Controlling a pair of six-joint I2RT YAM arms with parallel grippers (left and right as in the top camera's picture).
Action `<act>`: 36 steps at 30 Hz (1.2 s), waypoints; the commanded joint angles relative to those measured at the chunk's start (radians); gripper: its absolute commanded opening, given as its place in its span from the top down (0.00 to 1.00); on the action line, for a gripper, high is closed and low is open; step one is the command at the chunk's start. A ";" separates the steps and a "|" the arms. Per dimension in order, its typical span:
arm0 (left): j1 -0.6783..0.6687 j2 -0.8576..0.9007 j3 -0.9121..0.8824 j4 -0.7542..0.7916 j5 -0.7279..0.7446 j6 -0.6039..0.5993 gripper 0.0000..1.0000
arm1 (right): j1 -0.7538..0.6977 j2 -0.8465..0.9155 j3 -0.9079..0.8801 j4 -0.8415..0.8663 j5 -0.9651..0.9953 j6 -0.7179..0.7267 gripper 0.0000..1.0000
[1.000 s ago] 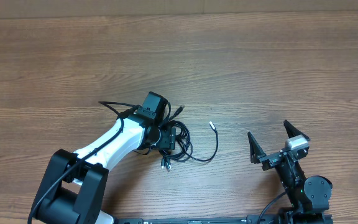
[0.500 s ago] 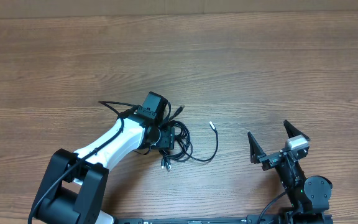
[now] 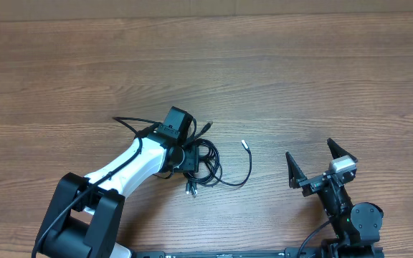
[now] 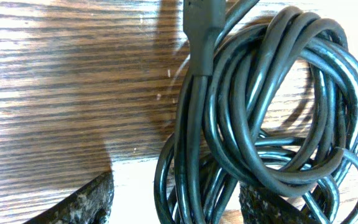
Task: Untangle cables
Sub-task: 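Lower the left gripper and close it on the cable bundle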
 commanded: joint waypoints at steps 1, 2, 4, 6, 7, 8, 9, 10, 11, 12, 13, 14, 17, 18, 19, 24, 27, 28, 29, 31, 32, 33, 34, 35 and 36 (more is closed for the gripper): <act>-0.008 0.029 -0.049 -0.005 -0.003 -0.014 0.40 | 0.000 -0.002 -0.010 0.005 0.010 0.000 0.00; -0.008 0.029 -0.049 -0.006 -0.003 -0.014 0.40 | 0.000 -0.002 -0.010 0.005 0.010 0.000 0.00; -0.008 0.029 -0.049 -0.008 -0.004 0.005 0.40 | 0.000 -0.002 -0.010 0.005 0.010 0.000 0.00; -0.007 0.029 -0.049 -0.008 -0.007 0.017 0.40 | 0.000 -0.002 -0.010 0.005 0.010 0.000 0.00; -0.007 0.029 -0.049 -0.008 -0.014 0.018 0.40 | 0.000 -0.002 -0.010 0.005 0.010 0.000 0.00; -0.007 0.029 -0.047 -0.012 -0.022 0.018 0.40 | 0.000 -0.002 -0.010 0.005 0.010 0.000 0.00; -0.007 0.029 -0.047 -0.013 -0.023 0.023 0.39 | 0.000 -0.002 -0.010 0.005 0.010 0.000 0.00; -0.008 0.029 -0.047 -0.015 -0.023 0.029 0.39 | 0.000 -0.002 -0.010 0.005 0.010 0.000 0.00; -0.008 0.029 -0.047 -0.019 -0.027 0.032 0.38 | 0.000 -0.002 -0.010 0.005 0.011 0.000 0.00; -0.008 0.029 -0.047 -0.028 -0.039 0.032 0.38 | 0.000 -0.002 -0.010 0.005 0.010 0.000 0.00; -0.008 0.029 -0.046 -0.037 -0.052 0.032 0.36 | 0.000 -0.002 -0.010 0.005 0.011 0.000 0.00; -0.008 0.029 -0.046 -0.042 -0.060 0.036 0.34 | 0.000 -0.002 -0.010 0.005 0.011 0.000 0.00; -0.016 0.029 -0.046 -0.043 -0.082 0.069 0.32 | 0.000 -0.002 -0.010 0.005 0.010 0.000 0.00; -0.031 0.029 -0.043 -0.053 -0.119 0.069 0.29 | 0.000 -0.002 -0.010 0.005 0.011 0.000 0.00; -0.040 0.029 -0.040 -0.061 -0.138 0.069 0.28 | 0.000 -0.002 -0.010 0.005 0.011 0.000 0.00; -0.101 0.029 -0.021 -0.073 -0.237 0.069 0.26 | 0.000 -0.002 -0.010 0.005 0.010 0.000 0.00; -0.121 0.029 -0.019 -0.056 -0.252 0.060 0.27 | 0.000 -0.002 -0.010 0.005 0.011 0.000 0.00; -0.122 0.029 -0.019 -0.052 -0.253 0.051 0.30 | 0.000 -0.002 -0.010 0.005 0.011 0.000 0.00; -0.123 0.029 -0.019 -0.048 -0.252 0.044 0.32 | 0.000 -0.002 -0.010 0.005 0.011 0.000 0.00; -0.122 0.029 -0.019 -0.040 -0.252 0.038 0.35 | 0.000 -0.002 -0.010 0.005 0.011 0.000 0.00; -0.123 0.029 -0.019 -0.036 -0.252 0.038 0.37 | 0.000 -0.002 -0.010 0.005 0.010 0.000 0.00; -0.124 0.029 -0.019 -0.033 -0.252 0.038 0.40 | 0.000 -0.002 -0.010 0.005 0.010 0.000 0.00; -0.124 0.029 -0.019 -0.033 -0.252 0.038 0.42 | 0.000 -0.002 -0.010 0.005 0.010 0.000 0.00; -0.124 0.029 -0.019 -0.033 -0.252 0.038 0.44 | 0.000 -0.002 -0.010 0.005 0.011 0.000 0.00; -0.124 0.029 -0.019 -0.033 -0.253 0.038 0.46 | 0.000 -0.002 -0.010 0.005 0.010 0.000 0.00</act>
